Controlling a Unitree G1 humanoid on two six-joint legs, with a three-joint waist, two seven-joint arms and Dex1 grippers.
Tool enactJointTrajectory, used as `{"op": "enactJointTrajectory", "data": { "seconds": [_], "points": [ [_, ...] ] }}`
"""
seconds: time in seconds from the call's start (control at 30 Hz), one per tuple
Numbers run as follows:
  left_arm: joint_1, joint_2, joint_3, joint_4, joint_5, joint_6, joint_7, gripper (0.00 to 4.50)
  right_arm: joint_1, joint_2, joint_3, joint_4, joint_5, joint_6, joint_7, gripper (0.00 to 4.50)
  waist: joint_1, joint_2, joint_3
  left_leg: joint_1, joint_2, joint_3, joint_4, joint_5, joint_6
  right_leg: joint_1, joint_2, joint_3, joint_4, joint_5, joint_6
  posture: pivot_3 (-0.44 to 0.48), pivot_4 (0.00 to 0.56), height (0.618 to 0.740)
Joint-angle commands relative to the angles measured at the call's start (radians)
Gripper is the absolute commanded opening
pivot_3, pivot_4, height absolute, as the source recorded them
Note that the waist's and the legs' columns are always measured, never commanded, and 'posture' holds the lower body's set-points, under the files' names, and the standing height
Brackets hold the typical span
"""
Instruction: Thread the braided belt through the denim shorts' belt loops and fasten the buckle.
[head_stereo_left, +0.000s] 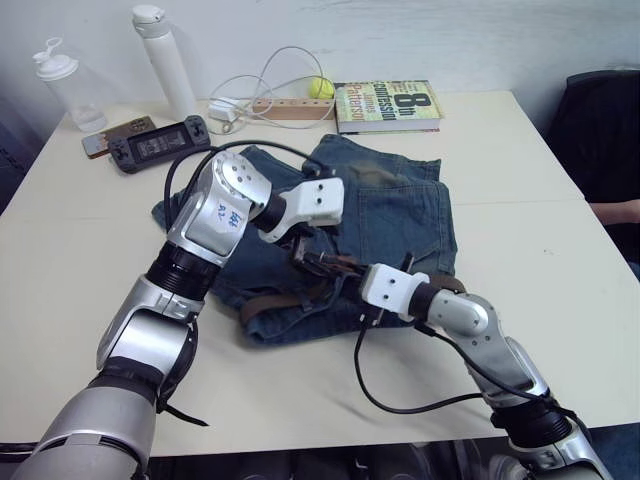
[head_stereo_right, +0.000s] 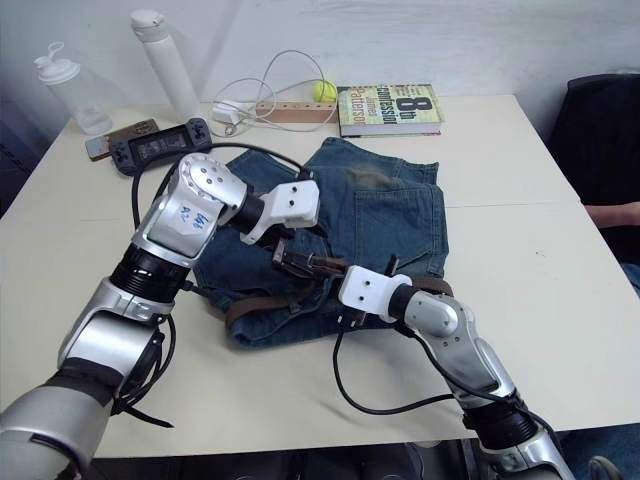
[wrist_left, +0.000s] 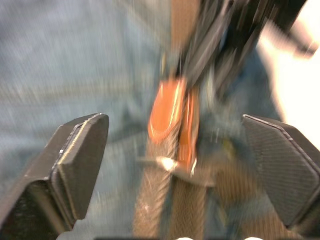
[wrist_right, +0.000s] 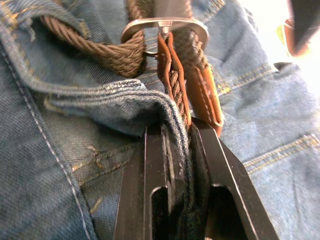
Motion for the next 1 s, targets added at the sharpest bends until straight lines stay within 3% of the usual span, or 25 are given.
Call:
{"op": "enactJointTrajectory", "data": {
  "seconds": [0.03, 0.37, 0.4, 0.47, 0.57, 0.67, 0.93, 1.0],
  "points": [
    [-0.024, 0.035, 0.067, -0.057, -0.087, 0.106, -0.004, 4.45, -0.005, -0.003, 0.009, -0.038, 0.002, -0.009, 0.001, 0.0, -0.001, 0.0, 0.0, 0.0, 0.0, 0.0, 0.0, 0.0, 0.0, 0.0, 0.0, 0.0, 0.0, 0.0, 0.0, 0.0, 0.15, 0.735],
    [0.073, 0.149, 0.144, -0.266, -0.32, 0.361, 0.019, 4.45, 0.017, -0.137, -0.006, -0.077, 0.033, -0.159, 0.075, 0.0, 0.001, 0.0, 0.0, 0.0, 0.0, -0.001, 0.0, 0.0, 0.0, -0.001, 0.002, 0.003, 0.0, 0.0, 0.0, 0.0, 0.15, 0.735],
    [0.09, 0.165, 0.145, -0.288, -0.338, 0.371, 0.025, 4.5, 0.015, -0.152, -0.013, -0.082, 0.041, -0.17, 0.084, 0.77, 0.001, 0.0, 0.0, 0.0, 0.0, -0.001, 0.0, 0.0, 0.0, -0.001, 0.002, 0.003, 0.0, 0.0, 0.0, 0.0, 0.15, 0.735],
    [0.127, 0.19, 0.157, -0.333, -0.374, 0.391, 0.04, 4.5, 0.015, -0.18, -0.028, -0.094, 0.062, -0.189, 0.109, 1.41, 0.001, 0.0, 0.0, 0.0, 0.0, 0.0, 0.0, 0.0, 0.0, -0.001, 0.002, 0.003, 0.0, 0.0, 0.0, 0.0, 0.15, 0.735],
    [0.184, 0.224, 0.168, -0.381, -0.403, 0.36, 0.061, 4.5, 0.007, -0.23, -0.049, -0.096, 0.073, -0.245, 0.132, 2.77, 0.002, 0.0, 0.0, 0.0, 0.0, 0.0, 0.0, 0.0, 0.0, -0.001, 0.002, 0.004, 0.0, 0.0, 0.0, 0.0, 0.15, 0.735],
    [0.257, 0.26, 0.202, -0.42, -0.442, 0.358, 0.086, 4.5, -0.009, -0.303, -0.141, -0.129, 0.216, -0.198, 0.226, 4.32, 0.004, 0.0, 0.0, 0.0, 0.0, 0.0, 0.0, 0.0, 0.0, -0.001, 0.002, 0.004, -0.001, 0.0, 0.0, 0.0, 0.15, 0.735],
    [0.378, 0.306, 0.291, -0.423, -0.514, 0.318, 0.172, 4.5, 0.009, -0.451, -0.328, -0.189, 0.505, 0.084, 0.358, 4.44, 0.007, 0.0, 0.0, 0.0, 0.0, -0.001, 0.0, 0.0, 0.0, 0.0, 0.001, 0.004, -0.002, 0.0, 0.0, 0.0, 0.15, 0.735],
    [0.392, 0.298, 0.302, -0.395, -0.536, 0.355, 0.203, 3.97, -0.028, -0.454, -0.34, -0.17, 0.522, 0.124, 0.345, 4.5, 0.007, 0.0, 0.0, 0.0, 0.0, -0.001, 0.0, 0.0, 0.0, 0.0, 0.001, 0.004, -0.003, 0.0, 0.0, 0.0, 0.15, 0.735]
  ]
}}
